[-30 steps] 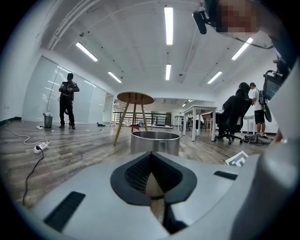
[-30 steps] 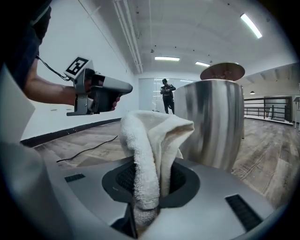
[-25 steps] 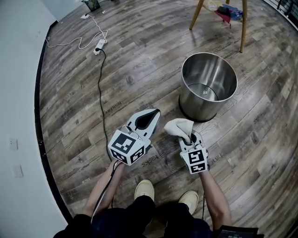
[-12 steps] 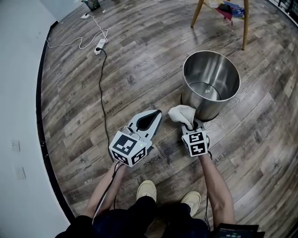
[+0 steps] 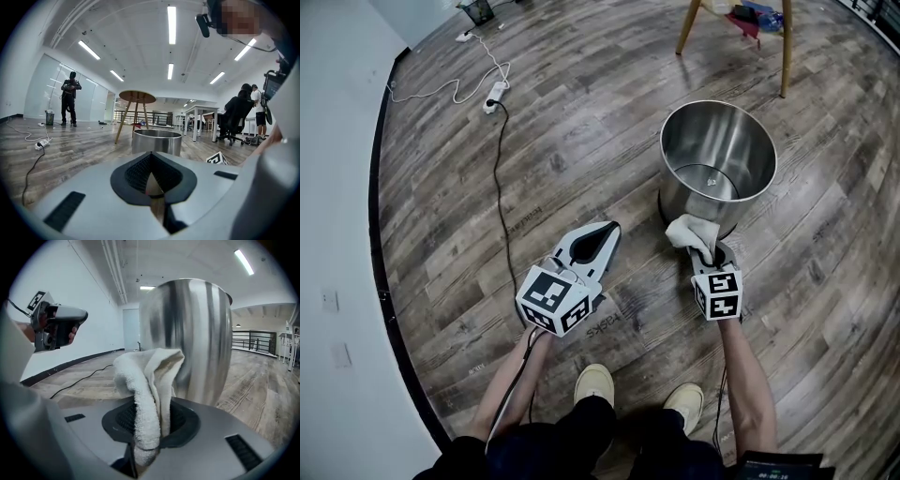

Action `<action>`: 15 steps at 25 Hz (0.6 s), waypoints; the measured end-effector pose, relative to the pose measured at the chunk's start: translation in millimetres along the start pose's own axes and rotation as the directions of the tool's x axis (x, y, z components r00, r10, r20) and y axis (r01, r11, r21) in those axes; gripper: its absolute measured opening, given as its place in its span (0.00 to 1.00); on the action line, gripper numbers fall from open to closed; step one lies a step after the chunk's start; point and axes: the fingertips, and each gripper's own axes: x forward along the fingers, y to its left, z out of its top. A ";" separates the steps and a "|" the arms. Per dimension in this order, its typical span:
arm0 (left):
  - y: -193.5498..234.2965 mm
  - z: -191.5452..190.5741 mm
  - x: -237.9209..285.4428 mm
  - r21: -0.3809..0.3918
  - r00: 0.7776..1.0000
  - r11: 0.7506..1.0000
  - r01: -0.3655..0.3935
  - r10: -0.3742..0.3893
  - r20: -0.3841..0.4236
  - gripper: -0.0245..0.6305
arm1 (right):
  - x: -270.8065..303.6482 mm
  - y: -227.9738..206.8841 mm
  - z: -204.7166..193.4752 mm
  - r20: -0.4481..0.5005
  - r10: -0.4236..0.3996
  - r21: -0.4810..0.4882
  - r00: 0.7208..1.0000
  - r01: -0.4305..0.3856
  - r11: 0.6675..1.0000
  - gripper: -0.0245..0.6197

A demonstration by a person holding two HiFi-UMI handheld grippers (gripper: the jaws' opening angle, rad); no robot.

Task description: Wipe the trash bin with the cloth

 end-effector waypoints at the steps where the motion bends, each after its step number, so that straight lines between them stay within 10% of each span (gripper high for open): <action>1: 0.7 0.0 -0.5 0.000 1.000 1.000 -0.002 0.002 0.000 0.04 | -4.1 -5.3 -1.5 0.006 -0.011 0.006 1.000 0.011 1.000 0.17; 15: 2.4 6.0 -3.1 -0.003 1.000 1.000 -0.010 0.010 0.011 0.04 | -42.6 -101.9 -21.9 0.026 -0.199 0.136 0.980 0.194 0.972 0.17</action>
